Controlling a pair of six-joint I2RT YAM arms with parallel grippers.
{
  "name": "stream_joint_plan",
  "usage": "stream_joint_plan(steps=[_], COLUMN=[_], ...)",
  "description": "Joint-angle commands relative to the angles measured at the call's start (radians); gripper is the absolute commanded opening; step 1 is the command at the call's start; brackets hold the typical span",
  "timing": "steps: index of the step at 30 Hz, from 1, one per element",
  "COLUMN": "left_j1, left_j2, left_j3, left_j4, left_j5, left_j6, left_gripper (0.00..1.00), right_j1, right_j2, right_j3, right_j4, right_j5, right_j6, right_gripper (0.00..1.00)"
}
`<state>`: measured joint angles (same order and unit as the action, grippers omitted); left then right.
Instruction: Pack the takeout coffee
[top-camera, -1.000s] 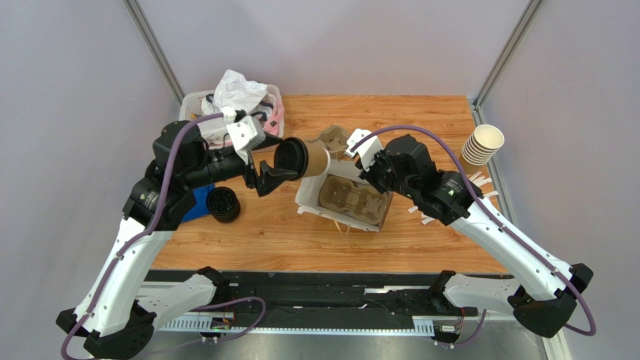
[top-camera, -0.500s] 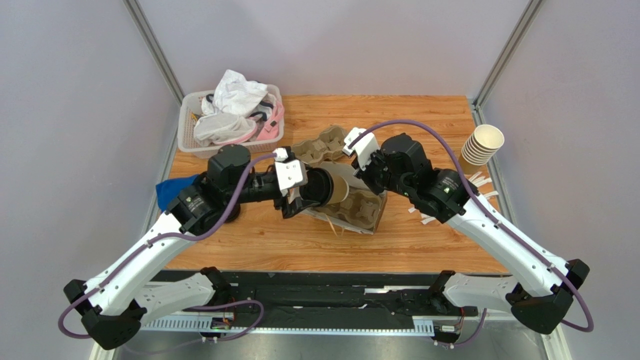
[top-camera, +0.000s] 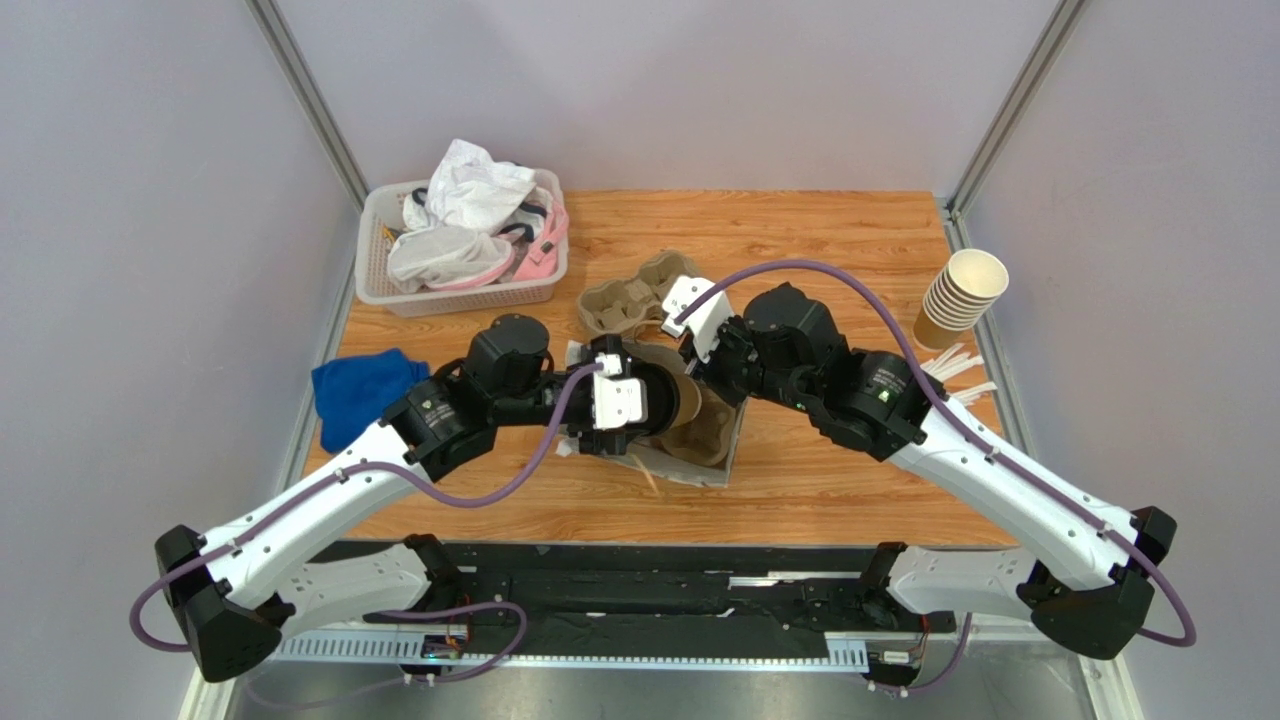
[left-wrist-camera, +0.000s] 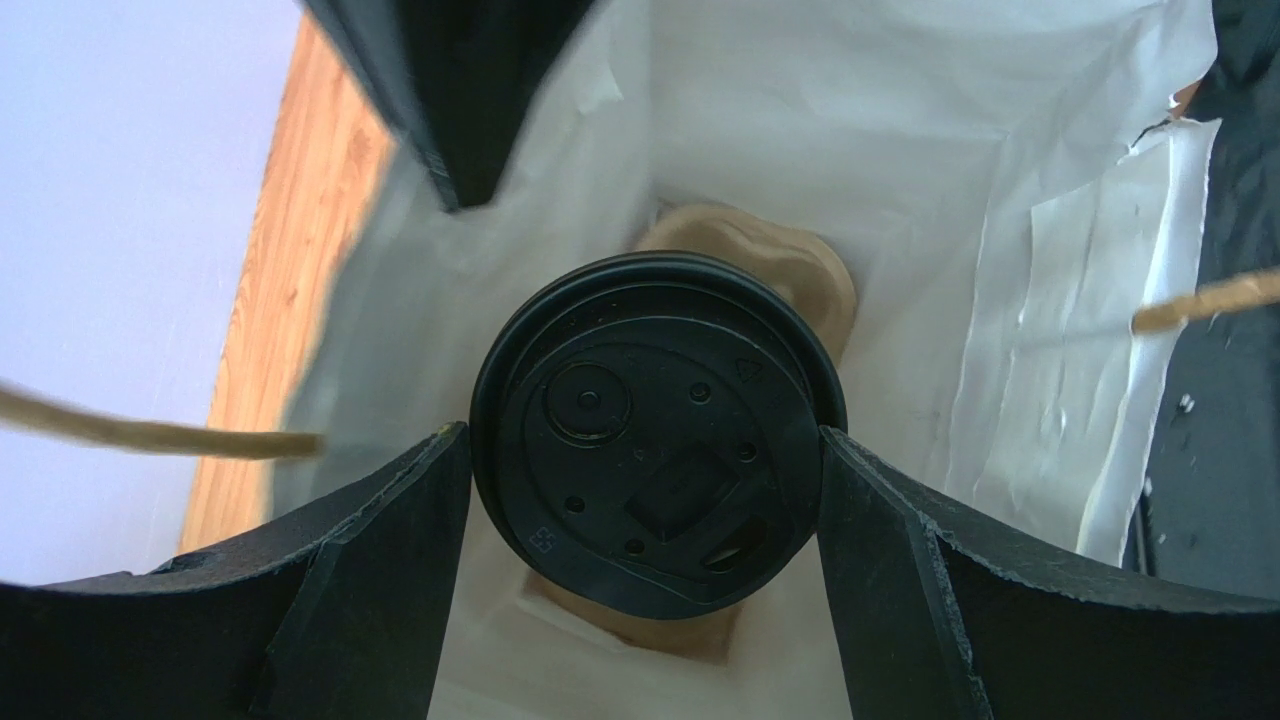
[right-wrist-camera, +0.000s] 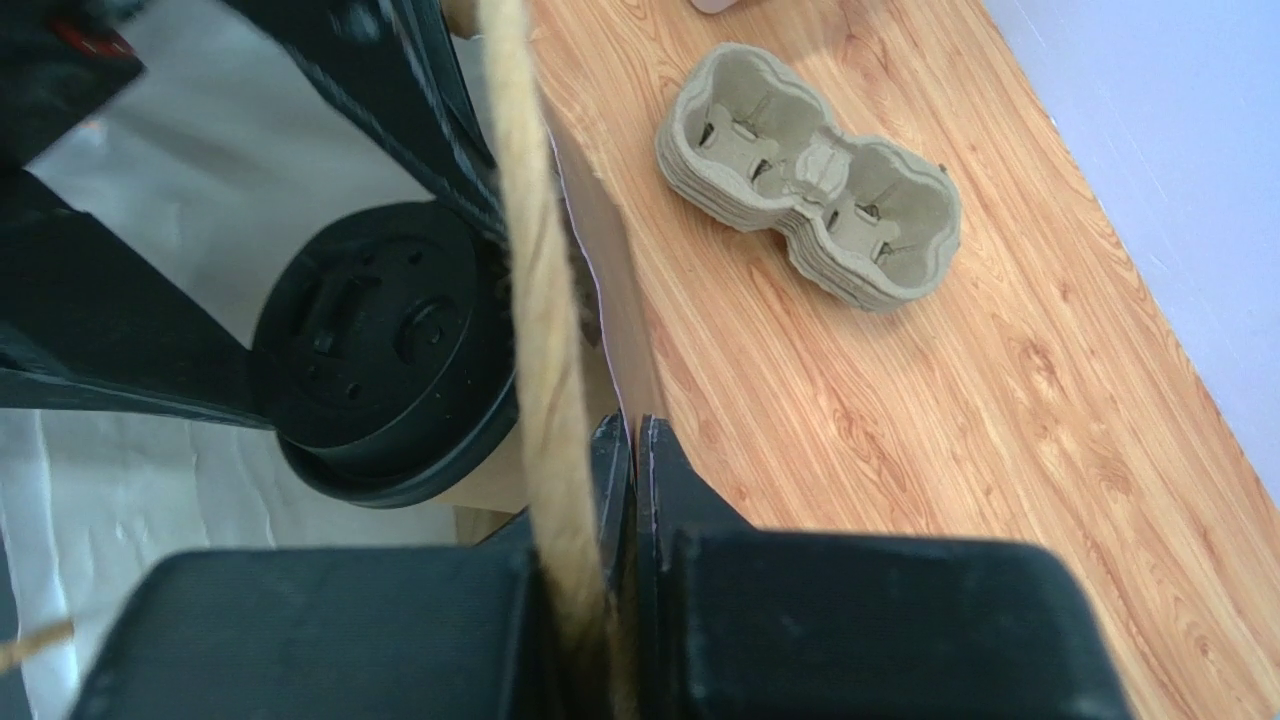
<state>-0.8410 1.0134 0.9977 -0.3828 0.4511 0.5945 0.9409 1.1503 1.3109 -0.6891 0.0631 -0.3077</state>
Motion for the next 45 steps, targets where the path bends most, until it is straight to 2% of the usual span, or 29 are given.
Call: stream_joint_plan(steps=[1,7,14,22,29,34,45], left_j1=[-0.018,-0.029,-0.029,-0.029,-0.035,-0.09,-0.113], left_j2=[-0.033,-0.059,-0.102,-0.092,-0.127,-0.151,0.017], left_j3=[-0.057,-0.12,-0.191,-0.229,-0.232,-0.217,-0.1], left_j4=[0.024,-0.025,-0.019,0.011,0.042,0.025,-0.039], left_j5=[-0.005,-0.081,-0.242,-0.29,-0.215,-0.167,-0.169], left_j6=[0.154,0.231,0.277,0.306,0.352,0.409,0.521], left_gripper=[0.0,0.0,0.0,0.0,0.0,0.0,0.0], right_j1=[0.016,0.033,0.068,0.072,0.07,0.068,0.067], right_j2=[-0.011,-0.038,-0.09,-0.096,-0.087,-0.081,-0.075], right_j3=[0.014,-0.03,-0.108,-0.14,-0.137,-0.127,-0.101], right_j4=[0.074,0.06,0.08,0.122,0.125,0.126,0.108], right_j5=[0.007,-0.023,-0.048,-0.129,-0.109,-0.112,-0.152], right_j6=[0.047,0.061,0.041,0.07,0.079,0.09,0.067], right_gripper=[0.0,0.0,0.0,0.0,0.0,0.0,0.0])
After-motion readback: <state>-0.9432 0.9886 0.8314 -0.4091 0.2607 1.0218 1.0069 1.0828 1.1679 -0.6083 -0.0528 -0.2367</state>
